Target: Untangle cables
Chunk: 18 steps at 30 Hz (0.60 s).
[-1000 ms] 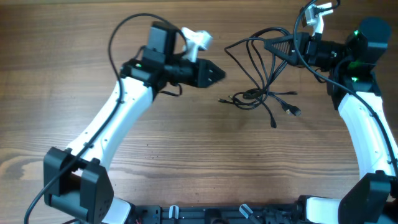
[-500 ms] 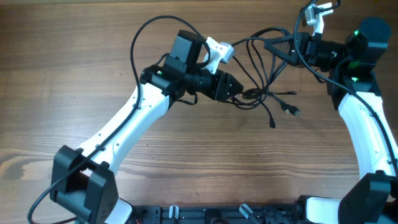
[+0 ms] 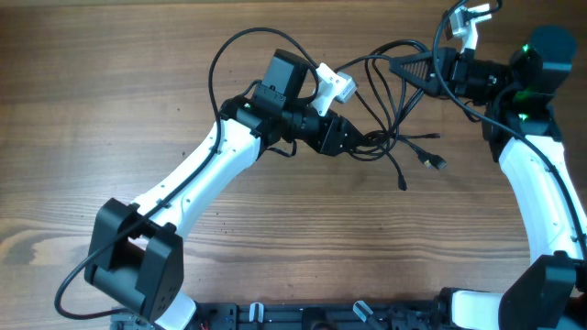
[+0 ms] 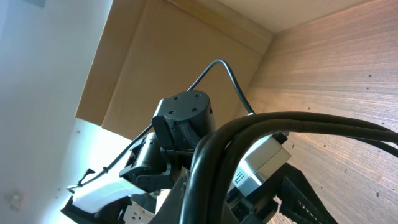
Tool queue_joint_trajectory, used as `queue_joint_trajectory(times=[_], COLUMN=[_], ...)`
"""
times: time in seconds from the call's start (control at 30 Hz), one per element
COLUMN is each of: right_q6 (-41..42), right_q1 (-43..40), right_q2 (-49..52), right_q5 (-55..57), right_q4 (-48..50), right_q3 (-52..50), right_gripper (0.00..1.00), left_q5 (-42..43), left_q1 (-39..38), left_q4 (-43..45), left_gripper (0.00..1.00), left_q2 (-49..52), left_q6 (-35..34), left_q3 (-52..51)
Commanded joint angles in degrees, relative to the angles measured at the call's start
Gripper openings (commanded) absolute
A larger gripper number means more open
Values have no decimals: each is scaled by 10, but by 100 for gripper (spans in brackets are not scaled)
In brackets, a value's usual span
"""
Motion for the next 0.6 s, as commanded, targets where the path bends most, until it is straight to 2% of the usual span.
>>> queue_joint_trajectory(times=[0.0, 0.4, 0.5, 0.57], right_q6=[-5, -5, -4, -5], right_q1=[0, 0, 0, 0], right_q2=[-1, -1, -1, -1], right_q5=[0, -8, -8, -8], right_q4=[4, 4, 4, 4], right_q3=[12, 12, 12, 12], right_gripper=[4, 4, 4, 4], left_q5=[16, -16, -16, -18], left_q1=[-2, -39, -52, -56], left_q4=[2, 35, 57, 73], left_gripper=[50, 49, 46, 39], left_q2=[4, 68, 79, 85], left_q6=[16, 24, 24, 23], left_q3=[-1, -1, -1, -1])
